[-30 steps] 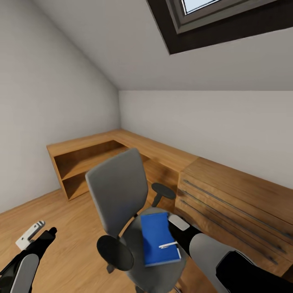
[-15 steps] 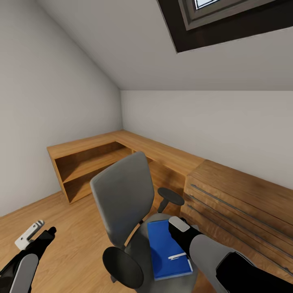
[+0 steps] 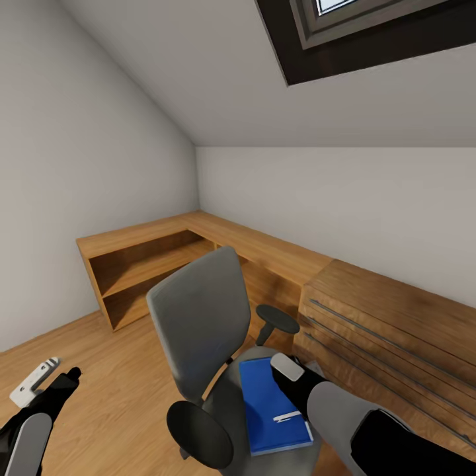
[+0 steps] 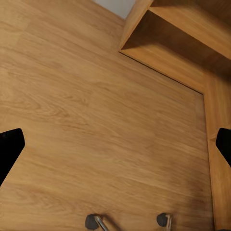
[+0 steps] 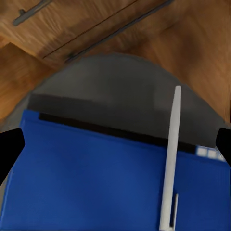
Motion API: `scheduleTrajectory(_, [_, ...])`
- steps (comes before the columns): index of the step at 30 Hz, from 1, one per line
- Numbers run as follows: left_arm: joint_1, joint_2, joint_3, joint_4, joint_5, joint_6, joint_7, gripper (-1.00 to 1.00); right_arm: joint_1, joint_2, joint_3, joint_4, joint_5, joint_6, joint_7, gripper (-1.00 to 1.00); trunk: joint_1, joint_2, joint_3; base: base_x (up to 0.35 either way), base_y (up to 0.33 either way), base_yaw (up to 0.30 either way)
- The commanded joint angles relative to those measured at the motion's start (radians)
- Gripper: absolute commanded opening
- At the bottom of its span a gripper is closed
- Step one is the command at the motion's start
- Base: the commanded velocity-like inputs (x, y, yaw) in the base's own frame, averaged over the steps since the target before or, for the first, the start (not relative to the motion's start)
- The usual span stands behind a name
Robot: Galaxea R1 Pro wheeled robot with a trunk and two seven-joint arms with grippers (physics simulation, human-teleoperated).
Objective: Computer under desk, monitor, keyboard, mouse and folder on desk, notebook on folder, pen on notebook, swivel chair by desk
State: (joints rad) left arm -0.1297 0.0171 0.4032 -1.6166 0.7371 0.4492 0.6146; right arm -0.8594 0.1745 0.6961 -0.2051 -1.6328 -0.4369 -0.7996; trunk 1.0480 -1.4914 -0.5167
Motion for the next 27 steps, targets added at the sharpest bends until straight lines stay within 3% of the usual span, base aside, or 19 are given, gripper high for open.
scheduleTrajectory(1, [-0.001,0.000,0.004,-0.002,0.008,0.004,0.007,1.00,-0.001,0.000,0.020,0.000,-0.002,0.008,-0.007,1.00,0.000,-0.001,-0.001,0.000,0.000,0.000])
scheduleTrajectory(10, [-0.001,0.000,0.012,-0.003,0.008,0.003,0.007,1.00,-0.001,0.000,0.044,0.004,0.006,0.046,-0.057,1.00,0.000,-0.001,-0.001,0.000,0.000,0.000])
scheduleTrajectory(16, [-0.001,0.000,0.012,-0.003,0.008,0.004,0.008,1.00,-0.001,0.000,0.039,0.000,0.007,0.139,-0.082,1.00,0.023,-0.043,-0.020,0.000,0.000,0.000])
scheduleTrajectory(23, [-0.001,0.000,0.014,-0.003,0.012,0.007,0.008,1.00,-0.001,0.000,0.035,-0.002,0.007,0.168,-0.084,1.00,0.050,-0.092,-0.042,-0.074,0.004,0.000])
scheduleTrajectory(27, [-0.001,0.002,0.014,-0.003,0.015,0.008,0.006,1.00,-0.001,0.000,0.035,-0.002,0.007,0.168,-0.082,1.00,0.050,-0.092,-0.042,-0.063,0.045,0.000])
